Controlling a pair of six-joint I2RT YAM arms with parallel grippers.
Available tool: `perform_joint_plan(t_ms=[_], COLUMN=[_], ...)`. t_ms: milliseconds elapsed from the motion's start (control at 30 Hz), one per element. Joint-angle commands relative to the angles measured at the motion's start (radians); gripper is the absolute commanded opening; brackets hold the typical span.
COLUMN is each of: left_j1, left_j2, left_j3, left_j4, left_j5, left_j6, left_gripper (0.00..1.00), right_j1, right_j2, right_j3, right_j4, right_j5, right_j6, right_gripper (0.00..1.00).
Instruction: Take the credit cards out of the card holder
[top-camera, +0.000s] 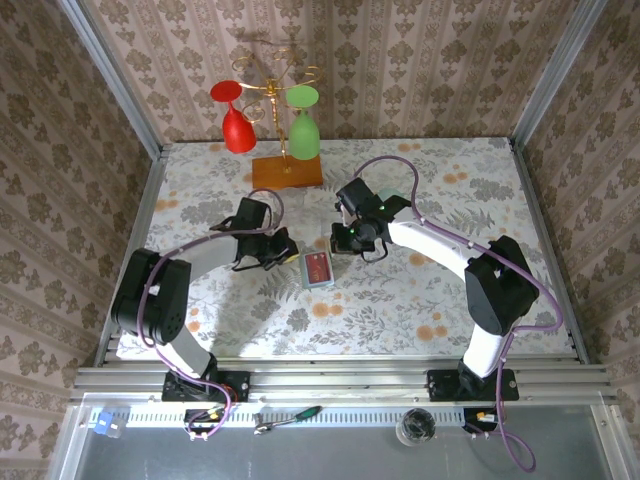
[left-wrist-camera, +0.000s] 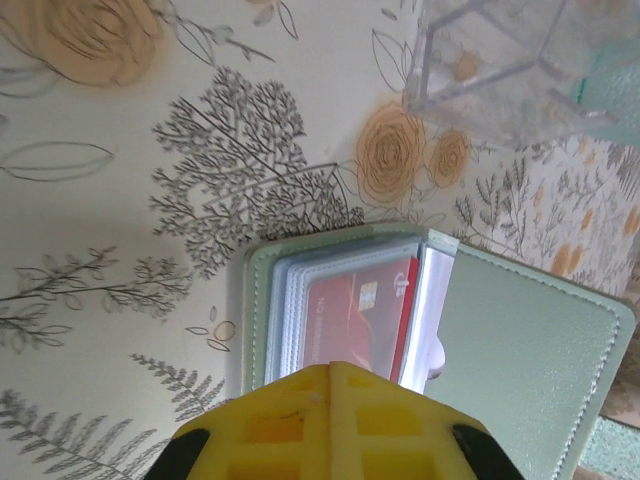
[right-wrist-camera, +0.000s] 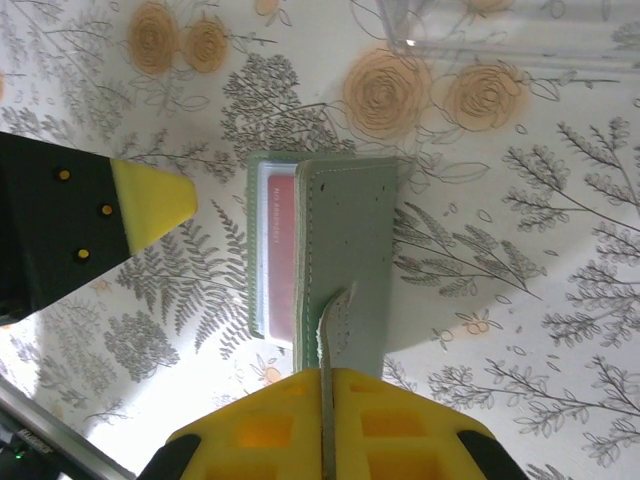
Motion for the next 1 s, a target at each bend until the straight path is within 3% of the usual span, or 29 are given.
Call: perform_joint_plan(t_ms=[0,533,967], left_j1=[-0.03,-0.061,-0.063], left_j2=[0.041,0.084,0.115], left_j3=[0.046,0.006,-0.006], left_j4=[-0.039,-0.074,-0.078], left_j5=[0.019,-0.022,-0.025], left_j6=[0.042,0.049,0.057], left_gripper=[0.01,0.0,0.0], right_j1=[0.003,-0.009,-0.008], right_j2=[-0.023,0.025,0.124], right_j3=[0.024,-0.106,-0.129], right_j4=[-0.091,-0.131,-0.071], right_j5=[0.085,0.297,0.368], right_j6=[-0.04,-0.114,-0.131], right_gripper=[0.0,0.0,0.0])
